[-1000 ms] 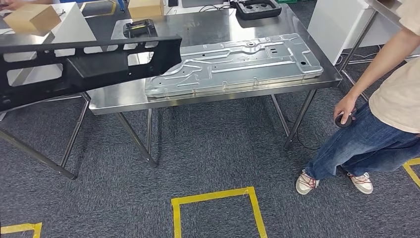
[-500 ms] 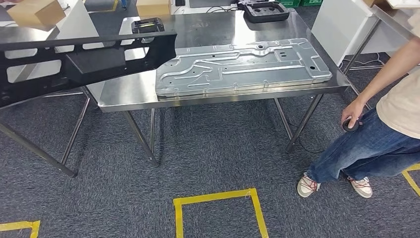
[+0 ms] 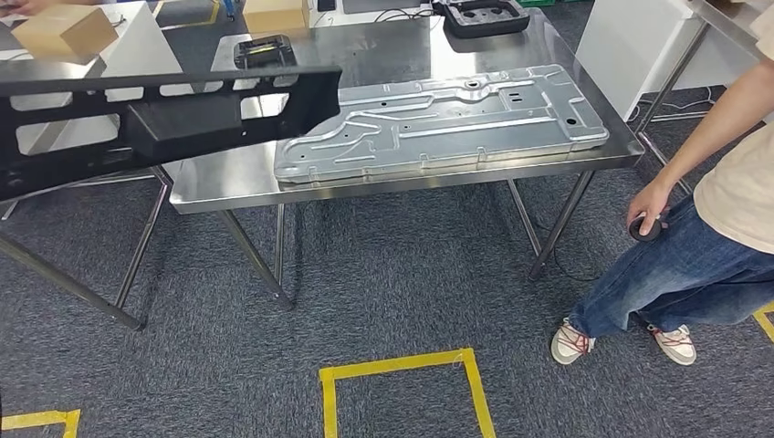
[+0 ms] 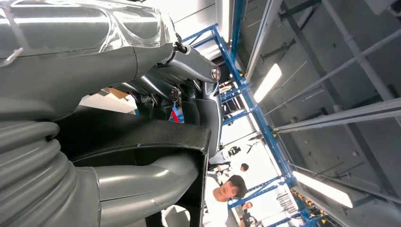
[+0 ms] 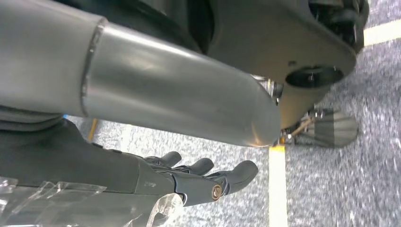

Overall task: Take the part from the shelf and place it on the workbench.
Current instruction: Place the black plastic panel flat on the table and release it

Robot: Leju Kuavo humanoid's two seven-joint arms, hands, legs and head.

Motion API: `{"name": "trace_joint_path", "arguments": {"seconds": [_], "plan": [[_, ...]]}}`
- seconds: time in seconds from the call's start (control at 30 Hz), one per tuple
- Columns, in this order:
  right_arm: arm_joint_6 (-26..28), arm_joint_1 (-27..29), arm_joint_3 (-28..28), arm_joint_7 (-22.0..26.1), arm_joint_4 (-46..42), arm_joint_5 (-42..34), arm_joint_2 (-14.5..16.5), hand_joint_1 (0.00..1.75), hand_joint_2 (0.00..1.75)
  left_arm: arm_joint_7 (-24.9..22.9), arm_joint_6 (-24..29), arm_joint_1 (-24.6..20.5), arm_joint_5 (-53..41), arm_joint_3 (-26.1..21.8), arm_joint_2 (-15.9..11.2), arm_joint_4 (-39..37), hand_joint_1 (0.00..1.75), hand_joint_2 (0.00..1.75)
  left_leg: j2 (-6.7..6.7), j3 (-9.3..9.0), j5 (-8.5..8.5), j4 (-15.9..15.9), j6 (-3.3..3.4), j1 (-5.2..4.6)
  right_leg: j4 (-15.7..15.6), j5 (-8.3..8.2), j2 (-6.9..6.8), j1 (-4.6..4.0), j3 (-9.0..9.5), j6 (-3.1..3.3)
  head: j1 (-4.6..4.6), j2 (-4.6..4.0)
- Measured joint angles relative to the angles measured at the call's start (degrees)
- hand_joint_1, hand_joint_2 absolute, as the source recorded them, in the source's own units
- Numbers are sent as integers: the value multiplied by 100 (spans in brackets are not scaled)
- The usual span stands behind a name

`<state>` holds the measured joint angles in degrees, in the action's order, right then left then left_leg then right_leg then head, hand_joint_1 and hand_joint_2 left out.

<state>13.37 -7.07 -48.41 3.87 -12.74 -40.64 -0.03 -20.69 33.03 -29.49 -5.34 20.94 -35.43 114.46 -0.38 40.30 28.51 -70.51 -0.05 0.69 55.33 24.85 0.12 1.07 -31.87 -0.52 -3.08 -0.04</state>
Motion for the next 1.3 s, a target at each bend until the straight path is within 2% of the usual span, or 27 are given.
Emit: {"name": "trace_joint_path", "arguments": {"seconds": [0.07,0.13,0.2,0.27,0.3,0.33,0.4,0.43,0.47,0.5,0.53,0.6,0.63,0.67,0.77,0.8,0.83,0.9,0.93,0.97,1.0,1.03,1.1,1.13,1.17,1.23,1.3], "plan": [[-1,0,0,4,0,-1,5,0,0,5,-5,-13,12,-10,-1,0,175,175,21,-355,-438,839,34,0,-3,36,0,3,59,-24,-1,0],[-1,-4,0,9,0,-1,10,0,0,14,-18,-27,34,-21,-3,0,175,175,45,-643,-645,1485,85,-39,-11,73,2,-13,90,-70,1,0],[0,-8,0,11,0,-2,12,0,0,17,-44,-26,52,-22,-9,0,175,175,38,-700,-615,1611,139,-82,-36,99,-5,-21,108,-132,2,0],[1,-17,0,13,0,-3,13,0,0,17,-62,-24,55,-27,-21,1,175,175,19,-762,-617,1657,204,-64,-15,141,-14,-17,128,-197,4,0],[1,-21,0,13,0,-3,13,0,0,17,-63,-29,54,-28,-26,2,175,175,16,-805,-618,1684,237,-53,116,213,-15,-17,82,-220,7,0],[1,-25,-1,13,0,-3,12,0,0,17,-63,-33,54,-28,-28,2,175,175,15,-850,-617,1708,269,-41,386,344,-14,-21,-42,-233,9,0],[1,-23,-3,13,0,-3,12,0,0,17,-63,-30,55,-20,-28,1,175,175,20,-888,-586,1709,318,-56,1218,680,-12,-23,-494,-241,13,0],[1,-22,-5,13,0,-3,12,0,0,17,-63,-22,55,-16,-28,0,175,175,16,-902,-570,1708,334,-65,1577,779,-13,-26,-721,-244,14,0],[1,-19,-7,13,0,-3,12,0,0,17,-63,-15,55,-13,-28,0,175,175,11,-922,-550,1706,343,-72,1746,764,-13,-26,-862,-245,15,0],[1,-16,-8,13,0,-3,12,0,0,17,-63,-10,55,-13,-28,0,175,175,1,-952,-524,1704,342,-75,1658,620,-13,-26,-875,-241,15,0],[0,-13,-9,13,0,-3,12,0,0,17,-64,-8,56,-13,-28,0,175,175,-10,-992,-493,1701,333,-74,1350,386,-13,-26,-773,-233,15,0],[-1,-7,-10,13,0,-3,11,0,0,18,-68,-10,56,-13,-28,0,175,175,-27,-1062,-408,1680,291,-84,490,-71,-6,-28,-422,-203,16,0],[-1,-7,-10,13,0,-3,10,0,0,19,-73,-13,58,-13,-28,0,175,175,-33,-1079,-370,1667,267,-94,200,-180,-2,-31,-301,-182,17,0],[-1,-10,-11,13,0,-3,9,0,0,19,-77,-15,59,-13,-28,0,175,175,-36,-1084,-338,1659,244,-105,49,-209,2,-40,-239,-156,17,0],[-1,-27,-13,13,-1,-3,13,0,0,19,-83,-17,61,-20,-32,1,175,175,-35,-1093,-266,1634,176,-93,8,-165,1,-45,-207,-65,14,0],[-1,-28,-13,13,-1,-3,15,0,0,19,-83,-22,61,-23,-38,2,175,175,-27,-1051,-199,1520,144,-81,2,-154,-1,-33,-187,-32,8,0],[-1,-30,-13,13,-1,-3,18,0,0,19,-83,-27,60,-27,-43,2,175,175,-20,-938,-82,1275,104,-68,-4,-142,-3,-16,-164,-3,2,0],[-1,-27,-13,13,0,-4,20,0,0,19,-82,-22,63,-26,-49,2,175,175,-8,-500,230,448,27,-36,-5,-103,-2,-10,-128,33,-9,0],[-1,-27,-13,13,0,-5,22,0,0,19,-82,-10,67,-22,-49,2,175,175,-7,-260,339,49,2,-20,-5,-81,0,-10,-109,38,-10,0],[-1,-26,-14,13,0,-5,24,0,0,19,-83,1,69,-19,-48,2,175,175,-5,-92,349,-175,-12,-7,-4,-56,2,-9,-82,36,-11,0],[-1,-25,-15,13,0,-5,26,0,0,19,-84,6,72,-17,-48,2,175,175,-4,-40,242,-162,-15,2,-4,-30,5,-8,-46,29,-11,0],[-1,-24,-16,13,0,-5,28,0,0,20,-86,5,73,-16,-48,2,175,175,-1,-113,27,103,-8,7,-4,0,8,-5,1,18,-11,0],[-1,-25,-17,13,0,-5,31,0,0,26,-87,-12,75,-20,-49,2,175,175,19,-457,-459,988,30,-7,-7,64,12,-12,94,-22,-11,0],[-1,-31,-17,13,0,-5,32,0,0,29,-89,-21,76,-22,-49,2,175,175,28,-599,-595,1337,59,-24,-9,94,13,-21,121,-51,-10,0],[-1,-37,-17,14,0,-5,32,0,0,32,-90,-24,77,-23,-50,2,175,175,33,-679,-642,1536,91,-45,-15,118,15,-28,137,-83,-10,0],[-3,-51,-19,14,0,-5,32,0,0,34,-94,-22,80,-23,-51,2,175,175,22,-718,-604,1609,155,-72,-48,150,10,-31,165,-146,-8,0],[-7,-60,-20,12,0,-5,31,0,0,38,-98,-27,84,-26,-57,2,175,175,12,-792,-604,1659,221,-50,24,214,3,-27,170,-199,-4,0]]}}
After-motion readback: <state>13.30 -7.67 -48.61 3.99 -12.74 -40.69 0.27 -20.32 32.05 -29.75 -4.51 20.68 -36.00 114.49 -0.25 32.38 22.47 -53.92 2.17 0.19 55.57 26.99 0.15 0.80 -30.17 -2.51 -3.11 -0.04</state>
